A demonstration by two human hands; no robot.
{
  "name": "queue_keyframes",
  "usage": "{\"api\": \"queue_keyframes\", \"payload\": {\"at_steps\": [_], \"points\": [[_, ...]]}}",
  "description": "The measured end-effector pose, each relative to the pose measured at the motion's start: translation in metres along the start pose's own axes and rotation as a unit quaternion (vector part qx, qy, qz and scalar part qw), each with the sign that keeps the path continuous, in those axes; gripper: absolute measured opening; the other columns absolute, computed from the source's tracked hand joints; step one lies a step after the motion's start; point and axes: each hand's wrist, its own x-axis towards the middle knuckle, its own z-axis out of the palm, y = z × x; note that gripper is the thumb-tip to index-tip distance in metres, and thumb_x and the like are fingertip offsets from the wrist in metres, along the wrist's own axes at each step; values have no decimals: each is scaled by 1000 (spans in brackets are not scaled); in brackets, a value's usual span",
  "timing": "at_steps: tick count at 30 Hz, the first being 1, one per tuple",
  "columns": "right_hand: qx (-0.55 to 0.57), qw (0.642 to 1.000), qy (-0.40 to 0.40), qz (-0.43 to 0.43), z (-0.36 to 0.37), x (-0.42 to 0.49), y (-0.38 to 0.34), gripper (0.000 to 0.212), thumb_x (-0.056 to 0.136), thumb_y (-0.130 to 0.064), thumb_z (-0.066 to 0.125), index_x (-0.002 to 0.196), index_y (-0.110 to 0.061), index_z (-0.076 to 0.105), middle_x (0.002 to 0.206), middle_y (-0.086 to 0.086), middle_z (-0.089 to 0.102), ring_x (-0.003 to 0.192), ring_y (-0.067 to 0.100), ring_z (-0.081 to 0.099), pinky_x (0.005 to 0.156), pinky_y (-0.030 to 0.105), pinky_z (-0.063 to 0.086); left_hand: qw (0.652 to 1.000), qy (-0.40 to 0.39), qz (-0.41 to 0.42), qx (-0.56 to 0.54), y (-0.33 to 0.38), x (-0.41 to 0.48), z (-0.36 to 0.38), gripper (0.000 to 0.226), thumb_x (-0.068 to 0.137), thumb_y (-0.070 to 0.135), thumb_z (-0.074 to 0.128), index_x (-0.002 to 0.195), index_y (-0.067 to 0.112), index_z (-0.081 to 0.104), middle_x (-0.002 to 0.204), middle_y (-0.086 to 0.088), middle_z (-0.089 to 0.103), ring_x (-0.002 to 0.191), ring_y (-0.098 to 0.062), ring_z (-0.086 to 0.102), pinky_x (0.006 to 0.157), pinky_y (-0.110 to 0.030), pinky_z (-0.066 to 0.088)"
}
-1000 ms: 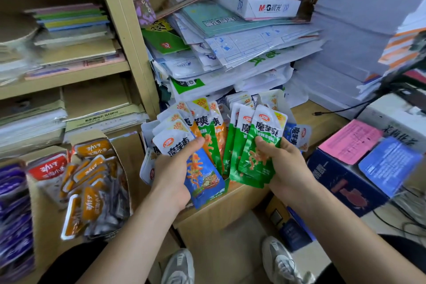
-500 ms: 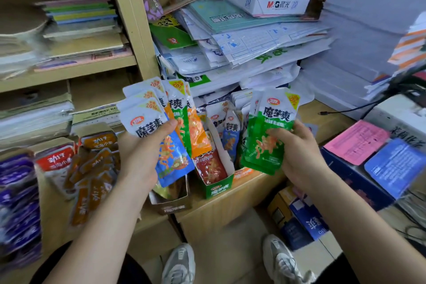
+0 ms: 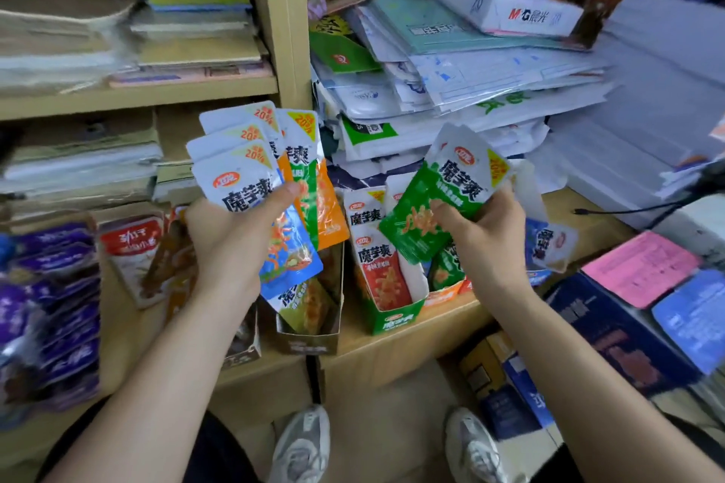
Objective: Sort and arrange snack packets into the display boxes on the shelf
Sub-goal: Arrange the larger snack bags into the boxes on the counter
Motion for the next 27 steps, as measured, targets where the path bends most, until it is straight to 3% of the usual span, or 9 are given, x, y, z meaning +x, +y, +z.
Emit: {"api": "queue_keyframes", "payload": {"at_steps": [4, 8, 12, 15, 17, 19, 21, 23, 27], "points": [[-116, 992, -52, -17, 17, -4, 10, 38, 84, -11, 76, 117, -19, 58, 96, -13, 72, 88, 0, 69, 71, 24, 58, 999, 1, 32, 20, 3, -2, -10, 38, 68, 22, 93, 100, 16, 74, 95, 4, 78, 93, -13, 74, 87, -47, 60], [-205, 967, -149, -4, 32, -16, 24, 30, 86, -22, 75, 108, -20, 55, 86, -6, 73, 75, 16, 72, 66, 45, 60, 998, -9, 55, 8, 3, -3, -18, 35, 78, 13, 86, 110, 18, 73, 105, 9, 77, 99, -8, 73, 90, -40, 59], [-258, 930, -259, -18, 41, -35, 31, 52, 85, -51, 71, 127, -26, 54, 92, -4, 71, 79, 16, 67, 74, 39, 58, 995, -7, 73, 61, -5, -1, -19, 20, 80, 20, 85, 97, 22, 75, 95, 10, 77, 90, -8, 73, 83, -38, 60], [-235, 935, -263, -43, 33, -45, 32, 66, 87, -44, 74, 144, -29, 44, 112, -20, 62, 90, 11, 67, 81, 30, 55, 982, 0, 128, 138, -10, -6, -17, 17, 80, 28, 85, 90, 19, 74, 88, 8, 76, 78, -4, 71, 66, -26, 54], [-194, 944, -258, -66, 29, -51, 34, 67, 91, -38, 70, 149, -36, 38, 128, -17, 59, 100, 13, 66, 88, 33, 55, 977, -7, 141, 159, -13, -10, -15, 22, 81, 29, 83, 93, 13, 74, 89, 2, 76, 73, -1, 69, 59, -17, 45], [-183, 942, -265, -96, 31, -55, 38, 63, 94, -31, 66, 151, -36, 39, 121, -11, 60, 96, 13, 65, 84, 39, 56, 976, -18, 140, 165, -15, -12, -11, 23, 82, 29, 82, 93, 11, 73, 91, 1, 76, 68, 4, 64, 58, -11, 44], [-202, 932, -274, -124, 36, -57, 42, 59, 96, -24, 63, 151, -30, 42, 111, -11, 58, 95, 15, 60, 82, 42, 54, 975, -30, 145, 167, -16, -15, -6, 24, 81, 29, 83, 99, 15, 74, 94, 10, 76, 77, 6, 67, 62, -8, 46], [-217, 924, -281, -140, 40, -59, 42, 58, 97, -21, 61, 151, -29, 41, 109, -10, 57, 97, 15, 58, 83, 42, 52, 972, -41, 147, 181, -17, -17, -1, 28, 80, 32, 84, 102, 18, 75, 95, 13, 76, 85, 4, 69, 67, -11, 50], [-230, 919, -280, -154, 44, -60, 44, 60, 97, -20, 59, 152, -30, 38, 109, -7, 54, 96, 19, 58, 81, 43, 52, 972, -49, 126, 194, -23, -20, 8, 36, 71, 39, 89, 99, 22, 75, 91, 13, 76, 82, 0, 71, 71, -30, 59]]}}
